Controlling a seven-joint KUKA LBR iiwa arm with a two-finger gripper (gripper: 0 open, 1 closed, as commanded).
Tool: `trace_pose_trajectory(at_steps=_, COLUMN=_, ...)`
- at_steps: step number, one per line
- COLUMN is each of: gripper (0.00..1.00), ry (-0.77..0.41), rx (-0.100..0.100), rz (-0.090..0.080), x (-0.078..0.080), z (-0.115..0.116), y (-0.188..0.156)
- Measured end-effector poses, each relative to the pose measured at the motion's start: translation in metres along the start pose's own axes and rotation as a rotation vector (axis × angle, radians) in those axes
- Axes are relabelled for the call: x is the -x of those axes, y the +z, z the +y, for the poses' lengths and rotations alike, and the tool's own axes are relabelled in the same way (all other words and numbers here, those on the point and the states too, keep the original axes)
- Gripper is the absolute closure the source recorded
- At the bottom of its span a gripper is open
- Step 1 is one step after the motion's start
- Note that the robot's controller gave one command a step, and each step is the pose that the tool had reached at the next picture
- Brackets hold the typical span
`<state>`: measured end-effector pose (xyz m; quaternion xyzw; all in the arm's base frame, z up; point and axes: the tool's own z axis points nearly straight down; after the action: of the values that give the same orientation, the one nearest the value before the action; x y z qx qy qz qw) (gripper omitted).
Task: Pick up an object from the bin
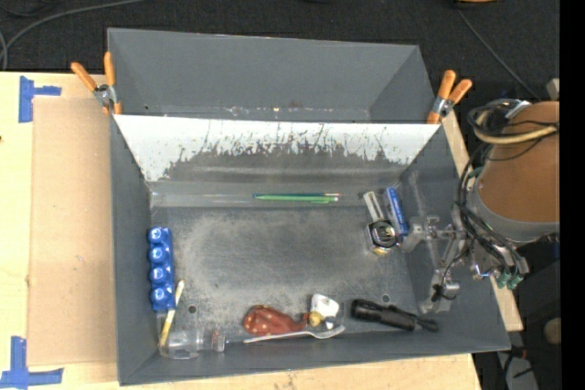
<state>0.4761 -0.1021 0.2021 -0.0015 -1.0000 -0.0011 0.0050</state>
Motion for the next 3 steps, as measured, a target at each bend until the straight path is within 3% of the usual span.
trace_pose_trajectory(at_steps=1, gripper=0.0, ry=-0.004, rx=-0.002, rz=-0.008, x=0.002, z=0.001, y=-0.004)
trace_pose_trajectory(at_steps=2, gripper=0.0, ry=-0.021, rx=-0.001, rz=-0.009, x=-0.002, z=0.007, y=0.085)
trace_pose_trajectory(at_steps=3, gripper=0.0, ry=-0.041, rx=-0.002, rz=-0.011, x=-0.003, z=0.011, y=0.103)
